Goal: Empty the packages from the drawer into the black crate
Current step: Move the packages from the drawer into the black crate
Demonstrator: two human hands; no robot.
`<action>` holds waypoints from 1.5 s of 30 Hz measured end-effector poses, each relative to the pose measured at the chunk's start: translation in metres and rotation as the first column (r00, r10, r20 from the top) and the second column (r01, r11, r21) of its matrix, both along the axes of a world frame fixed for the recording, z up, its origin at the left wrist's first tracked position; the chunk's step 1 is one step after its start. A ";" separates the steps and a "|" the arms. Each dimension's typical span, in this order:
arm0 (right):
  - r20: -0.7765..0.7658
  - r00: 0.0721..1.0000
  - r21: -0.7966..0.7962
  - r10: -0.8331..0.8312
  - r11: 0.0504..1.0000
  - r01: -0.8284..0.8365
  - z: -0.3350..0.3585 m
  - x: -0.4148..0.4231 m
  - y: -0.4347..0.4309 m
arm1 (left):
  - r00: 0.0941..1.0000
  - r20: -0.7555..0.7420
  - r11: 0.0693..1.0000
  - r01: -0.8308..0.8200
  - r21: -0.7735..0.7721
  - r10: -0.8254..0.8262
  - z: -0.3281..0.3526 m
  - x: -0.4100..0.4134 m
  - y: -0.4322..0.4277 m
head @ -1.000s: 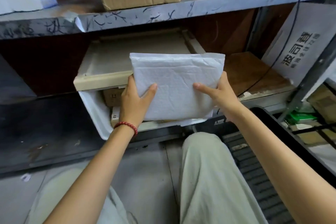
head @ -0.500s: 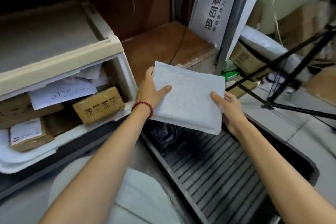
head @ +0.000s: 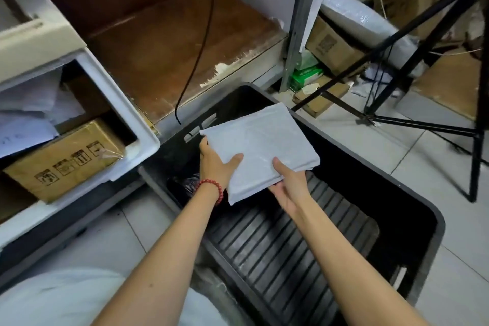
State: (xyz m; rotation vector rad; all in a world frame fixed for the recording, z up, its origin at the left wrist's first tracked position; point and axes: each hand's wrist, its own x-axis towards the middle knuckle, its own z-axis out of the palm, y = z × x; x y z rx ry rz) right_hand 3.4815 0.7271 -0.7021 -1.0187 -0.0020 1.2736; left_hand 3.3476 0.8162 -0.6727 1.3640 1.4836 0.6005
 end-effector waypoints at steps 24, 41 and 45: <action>0.093 0.980 -0.395 -0.177 0.897 0.199 -0.093 0.029 -0.014 | 0.102 -0.803 0.505 0.822 -0.265 -0.588 -0.085 0.000 0.050; 0.079 0.973 -0.498 -0.218 0.837 0.228 -0.107 0.006 0.038 | 0.340 -0.796 0.649 0.756 -0.086 -0.501 -0.092 -0.044 0.048; 0.105 0.967 -0.520 -0.233 0.816 0.253 -0.105 0.003 0.057 | 0.475 -0.720 0.707 0.707 -0.031 -0.506 -0.098 -0.047 0.049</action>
